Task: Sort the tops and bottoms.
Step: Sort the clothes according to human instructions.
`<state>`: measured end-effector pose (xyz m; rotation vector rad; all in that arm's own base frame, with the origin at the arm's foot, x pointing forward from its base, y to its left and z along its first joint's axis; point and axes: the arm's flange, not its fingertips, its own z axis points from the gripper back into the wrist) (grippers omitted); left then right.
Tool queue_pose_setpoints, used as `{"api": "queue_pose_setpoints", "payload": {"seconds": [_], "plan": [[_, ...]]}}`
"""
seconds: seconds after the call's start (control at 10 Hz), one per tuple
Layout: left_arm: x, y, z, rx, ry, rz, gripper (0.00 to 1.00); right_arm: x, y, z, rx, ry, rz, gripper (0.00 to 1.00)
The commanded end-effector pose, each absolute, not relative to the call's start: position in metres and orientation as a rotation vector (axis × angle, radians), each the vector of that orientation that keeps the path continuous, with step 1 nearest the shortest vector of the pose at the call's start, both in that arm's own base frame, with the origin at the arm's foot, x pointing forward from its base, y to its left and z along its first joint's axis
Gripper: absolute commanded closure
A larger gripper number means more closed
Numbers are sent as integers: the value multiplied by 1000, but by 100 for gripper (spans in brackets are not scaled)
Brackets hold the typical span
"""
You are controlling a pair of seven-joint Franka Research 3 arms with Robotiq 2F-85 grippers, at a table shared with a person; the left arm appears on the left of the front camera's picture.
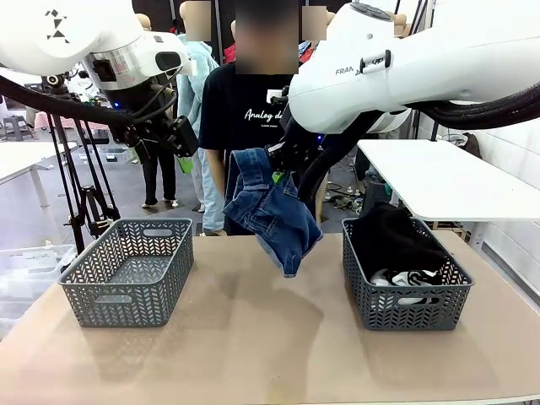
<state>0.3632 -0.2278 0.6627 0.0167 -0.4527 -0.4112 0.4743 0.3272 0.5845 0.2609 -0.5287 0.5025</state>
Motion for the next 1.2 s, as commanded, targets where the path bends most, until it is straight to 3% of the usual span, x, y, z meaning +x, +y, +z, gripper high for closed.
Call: {"api": "queue_pose_setpoints", "payload": {"seconds": [0.0, 1.1], "plan": [[363, -225, 663, 14, -452, -424, 0, 475, 327, 589, 262, -536, 503, 100], [363, -225, 663, 14, -452, -424, 0, 475, 327, 589, 262, -536, 503, 100]]}}
